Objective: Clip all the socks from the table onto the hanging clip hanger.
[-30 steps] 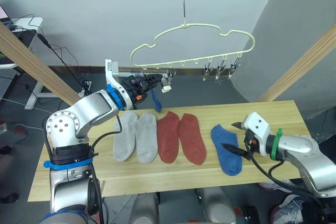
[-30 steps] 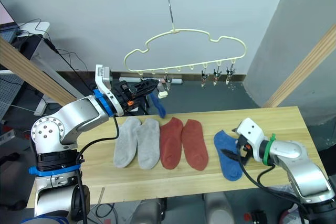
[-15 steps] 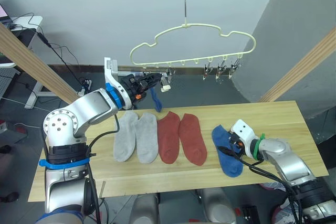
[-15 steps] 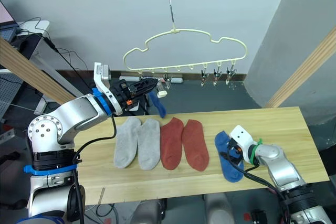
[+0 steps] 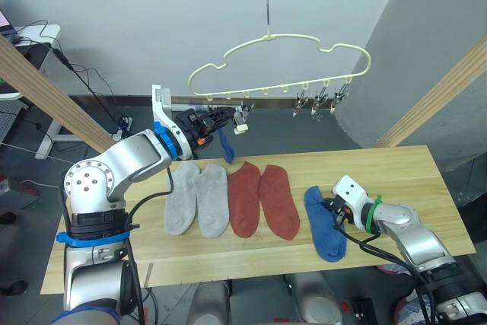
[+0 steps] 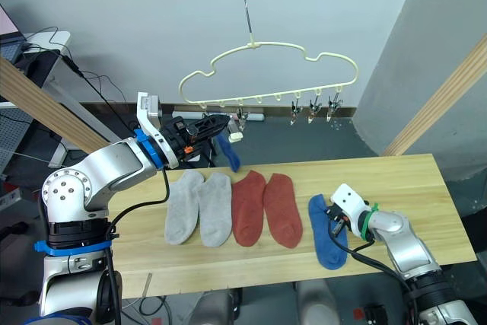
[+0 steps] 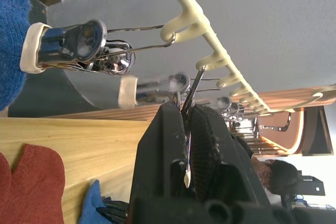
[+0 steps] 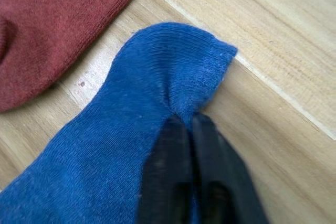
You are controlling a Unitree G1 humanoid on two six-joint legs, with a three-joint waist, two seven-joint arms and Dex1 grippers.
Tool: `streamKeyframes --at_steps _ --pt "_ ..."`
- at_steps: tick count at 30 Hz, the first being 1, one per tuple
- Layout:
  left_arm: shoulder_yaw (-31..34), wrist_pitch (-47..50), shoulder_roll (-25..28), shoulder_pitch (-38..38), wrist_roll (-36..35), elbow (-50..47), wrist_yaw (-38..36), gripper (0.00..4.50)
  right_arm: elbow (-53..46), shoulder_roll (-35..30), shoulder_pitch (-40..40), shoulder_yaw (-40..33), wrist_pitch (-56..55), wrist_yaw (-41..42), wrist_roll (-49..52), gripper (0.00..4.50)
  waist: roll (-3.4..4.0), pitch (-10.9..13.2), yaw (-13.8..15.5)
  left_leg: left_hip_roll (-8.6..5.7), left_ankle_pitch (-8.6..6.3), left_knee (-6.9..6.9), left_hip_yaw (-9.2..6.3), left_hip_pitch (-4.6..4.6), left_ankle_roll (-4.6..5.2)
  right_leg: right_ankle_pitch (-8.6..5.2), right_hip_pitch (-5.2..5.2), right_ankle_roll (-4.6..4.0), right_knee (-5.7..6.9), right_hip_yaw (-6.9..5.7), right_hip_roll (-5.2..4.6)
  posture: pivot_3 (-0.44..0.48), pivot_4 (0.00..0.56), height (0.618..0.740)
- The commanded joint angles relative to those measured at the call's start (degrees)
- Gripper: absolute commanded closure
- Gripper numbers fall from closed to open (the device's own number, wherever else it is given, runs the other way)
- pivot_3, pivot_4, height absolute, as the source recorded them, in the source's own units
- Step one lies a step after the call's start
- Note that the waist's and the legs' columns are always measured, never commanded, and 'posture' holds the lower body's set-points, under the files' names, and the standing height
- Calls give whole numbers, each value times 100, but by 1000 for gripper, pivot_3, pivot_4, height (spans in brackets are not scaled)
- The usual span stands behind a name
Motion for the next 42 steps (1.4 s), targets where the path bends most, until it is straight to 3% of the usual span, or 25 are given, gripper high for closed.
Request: streamKeyframes --at_steps 1,9,13,17,24,33,42 --pt "-119 17 77 180 123 84 144 4442 -584 -165 183 -100 -171 96 13 4475 0 0 1 0 0 0 2 0 0 1 0 1 0 2 0 -127 306 740" --pt "-151 -25 86 190 -23 38 142 4442 -3136 -557 309 -719 1525 720 1557 4475 0 0 2 0 0 0 15 1 0 7 -3 13 -4 16 1 -128 300 740" --pt "-200 -49 59 178 -6 46 119 4442 -3756 -269 -159 -696 2537 329 2122 4475 -7 -4 0 1 0 0 15 0 0 9 -2 16 -13 15 1 -140 293 740" --pt "-243 -69 26 116 20 67 74 4442 -3817 137 -543 -614 3117 24 2456 4475 -8 -5 19 1 0 -1 14 -3 0 10 -4 15 -17 14 0 -146 293 740" --pt "-290 -26 44 72 -195 7 -32 4442 -3187 829 -1363 -242 3181 -291 2456 4475 -7 -4 17 1 -1 -4 15 -19 3 19 -20 -1 -21 15 0 -139 301 740" --pt "-311 -54 114 162 -201 -64 -21 4442 -2948 1361 -1803 -423 3481 -575 2870 4475 -7 -4 31 1 -6 -4 13 -36 10 28 -34 -16 -26 12 0 -130 307 740" --pt "-302 -83 177 230 -206 -84 -35 4442 -3073 1295 -1942 -611 3723 -626 3196 4475 -7 -4 62 1 -7 -4 14 -36 12 28 -35 -16 -25 13 0 -128 311 740"
